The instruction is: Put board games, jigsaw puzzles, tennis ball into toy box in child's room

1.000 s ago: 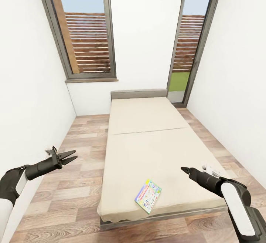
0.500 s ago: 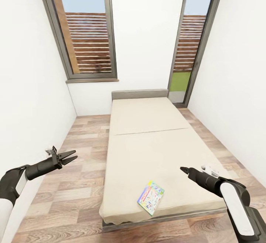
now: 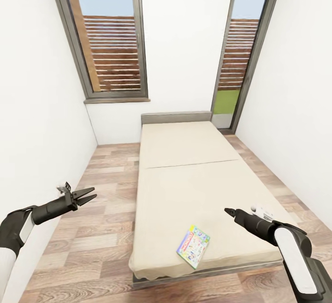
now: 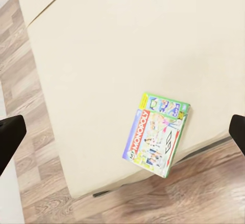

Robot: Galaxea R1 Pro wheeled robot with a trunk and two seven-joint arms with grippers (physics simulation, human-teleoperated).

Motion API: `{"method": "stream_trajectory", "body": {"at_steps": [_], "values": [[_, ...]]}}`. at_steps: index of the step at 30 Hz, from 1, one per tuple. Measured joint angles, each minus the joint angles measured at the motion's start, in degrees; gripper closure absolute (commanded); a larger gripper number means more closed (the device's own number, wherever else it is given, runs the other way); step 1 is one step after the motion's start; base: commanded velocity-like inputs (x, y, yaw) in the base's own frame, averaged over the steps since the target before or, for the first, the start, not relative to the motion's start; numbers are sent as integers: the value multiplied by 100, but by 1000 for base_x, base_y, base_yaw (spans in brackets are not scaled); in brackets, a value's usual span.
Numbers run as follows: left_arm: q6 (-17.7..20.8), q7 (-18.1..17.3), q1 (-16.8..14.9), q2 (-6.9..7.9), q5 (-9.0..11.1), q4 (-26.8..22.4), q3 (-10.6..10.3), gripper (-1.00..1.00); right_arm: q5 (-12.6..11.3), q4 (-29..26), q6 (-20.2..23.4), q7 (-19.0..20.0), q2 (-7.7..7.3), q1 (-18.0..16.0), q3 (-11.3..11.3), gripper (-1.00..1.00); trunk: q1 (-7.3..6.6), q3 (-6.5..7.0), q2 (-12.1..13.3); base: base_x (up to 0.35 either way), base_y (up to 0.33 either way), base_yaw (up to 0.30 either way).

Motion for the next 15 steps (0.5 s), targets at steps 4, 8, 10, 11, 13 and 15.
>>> {"method": "stream_trajectory", "body": {"at_steps": [4,8,10,11,13,15], "values": [[0,-1,2,0,0,0,0,-100,-1,-4,0,0,1,0,2,-100,0,0,0,0,72,0],[0,2,3,0,1,0,0,-100,3,-8,0,-1,3,0,4,-100,0,0,0,0,7,0],[0,-3,3,0,1,1,0,-100,2,-8,0,-1,2,0,2,-100,0,0,0,0,2,0],[-3,-5,3,0,1,1,0,-100,1,-9,0,0,2,0,4,-100,0,0,0,0,0,0],[-19,-14,4,3,6,1,3,-100,-1,-9,0,0,4,0,7,-100,0,0,0,0,0,0],[-27,-16,4,6,8,1,5,-100,0,-9,0,0,4,0,8,-100,0,0,0,0,0,0]]}}
